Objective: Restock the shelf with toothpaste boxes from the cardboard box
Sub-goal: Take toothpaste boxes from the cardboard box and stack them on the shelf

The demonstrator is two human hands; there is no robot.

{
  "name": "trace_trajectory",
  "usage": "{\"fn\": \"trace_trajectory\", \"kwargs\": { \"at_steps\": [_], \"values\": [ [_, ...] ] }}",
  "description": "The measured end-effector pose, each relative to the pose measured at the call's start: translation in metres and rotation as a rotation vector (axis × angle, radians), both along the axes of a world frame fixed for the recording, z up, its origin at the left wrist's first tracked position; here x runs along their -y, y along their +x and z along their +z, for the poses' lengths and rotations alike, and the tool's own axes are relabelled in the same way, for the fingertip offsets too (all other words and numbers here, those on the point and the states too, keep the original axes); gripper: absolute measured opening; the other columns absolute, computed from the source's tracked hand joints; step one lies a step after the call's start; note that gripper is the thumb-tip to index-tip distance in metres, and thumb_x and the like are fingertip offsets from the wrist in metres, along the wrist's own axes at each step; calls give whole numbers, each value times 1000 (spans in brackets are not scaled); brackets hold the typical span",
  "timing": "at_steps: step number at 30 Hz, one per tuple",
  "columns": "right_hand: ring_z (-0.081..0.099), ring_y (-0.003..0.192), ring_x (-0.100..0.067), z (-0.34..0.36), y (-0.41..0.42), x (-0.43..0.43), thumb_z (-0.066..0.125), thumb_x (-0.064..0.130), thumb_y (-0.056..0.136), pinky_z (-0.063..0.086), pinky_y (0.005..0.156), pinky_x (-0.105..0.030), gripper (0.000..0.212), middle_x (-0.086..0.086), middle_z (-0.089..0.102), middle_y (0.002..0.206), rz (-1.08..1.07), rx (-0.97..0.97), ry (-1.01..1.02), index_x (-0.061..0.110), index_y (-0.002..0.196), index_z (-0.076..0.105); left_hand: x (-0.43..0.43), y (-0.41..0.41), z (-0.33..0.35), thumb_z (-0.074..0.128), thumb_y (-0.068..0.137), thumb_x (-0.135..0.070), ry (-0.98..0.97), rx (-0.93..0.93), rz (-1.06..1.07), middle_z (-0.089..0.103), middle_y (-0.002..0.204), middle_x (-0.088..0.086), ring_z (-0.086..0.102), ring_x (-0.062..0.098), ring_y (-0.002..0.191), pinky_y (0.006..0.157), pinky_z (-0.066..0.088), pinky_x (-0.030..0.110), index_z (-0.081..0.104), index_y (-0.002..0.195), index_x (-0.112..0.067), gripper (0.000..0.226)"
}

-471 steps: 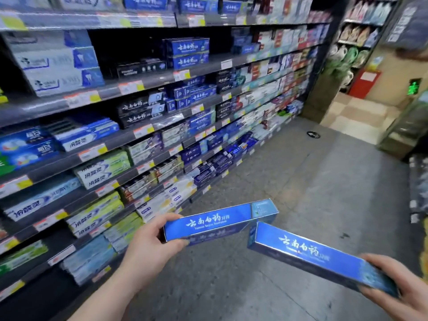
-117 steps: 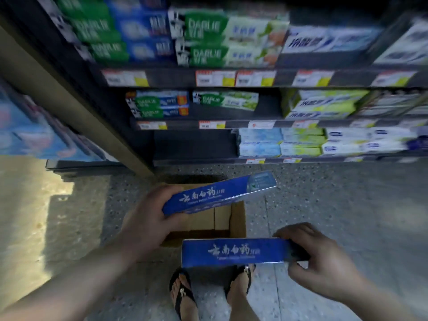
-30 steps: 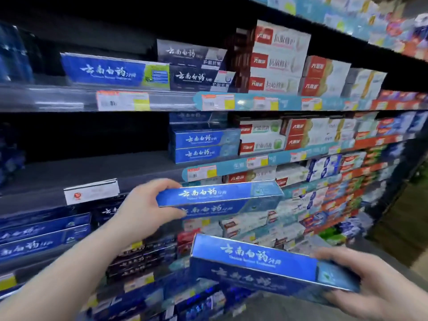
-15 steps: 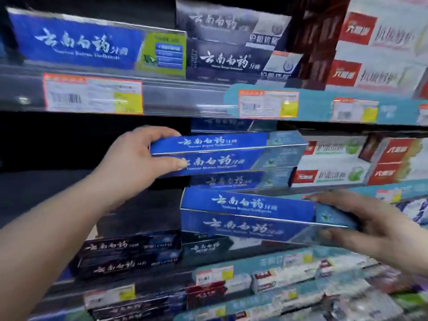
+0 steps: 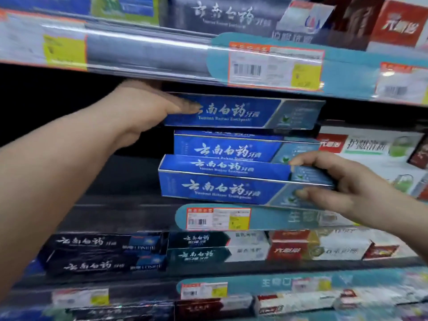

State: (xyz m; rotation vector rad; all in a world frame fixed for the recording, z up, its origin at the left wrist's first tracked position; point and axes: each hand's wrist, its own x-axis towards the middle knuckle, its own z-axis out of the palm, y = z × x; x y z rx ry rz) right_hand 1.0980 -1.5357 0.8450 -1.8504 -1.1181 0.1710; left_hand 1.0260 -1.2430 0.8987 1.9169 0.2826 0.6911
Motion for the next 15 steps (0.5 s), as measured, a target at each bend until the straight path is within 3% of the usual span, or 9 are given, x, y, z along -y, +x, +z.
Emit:
{"fn": "trace_trajectory", "kwargs": {
  "at_steps": [5, 10, 13, 15],
  "values": [
    [63, 87, 0, -1, 16, -1, 71, 59, 58, 49, 75, -11, 50, 12, 67, 98, 33, -11, 1, 34, 99, 61, 2, 13, 2, 79, 66, -28, 76, -15, 12, 68, 111, 10, 63, 28, 105, 95, 48, 48, 63, 71, -21, 19],
    [54, 106, 3, -4, 23, 2, 53, 71, 67, 37, 88, -6, 47, 20, 55, 114, -111, 365, -125, 48, 109, 54, 5, 20, -2, 80, 66, -27, 54, -2, 29, 69, 110, 9, 65, 26, 102, 93, 50, 48, 65, 79, -21, 21],
    [52, 107, 6, -7, 21, 3, 48, 71, 70, 37, 87, -5, 57, 26, 56, 112, -143, 455, -130, 43, 119, 49, 7, 22, -5, 81, 64, -30, 58, 14, 50, 68, 112, 10, 64, 28, 103, 93, 49, 50, 65, 83, -21, 27],
    [52, 105, 7, -10, 20, 4, 48, 70, 70, 38, 84, -5, 52, 26, 56, 112, -165, 474, -107, 47, 116, 50, 12, 21, -6, 82, 61, -35, 73, 30, 51, 67, 114, 10, 63, 30, 105, 93, 49, 51, 65, 94, -21, 39]
  ]
}}
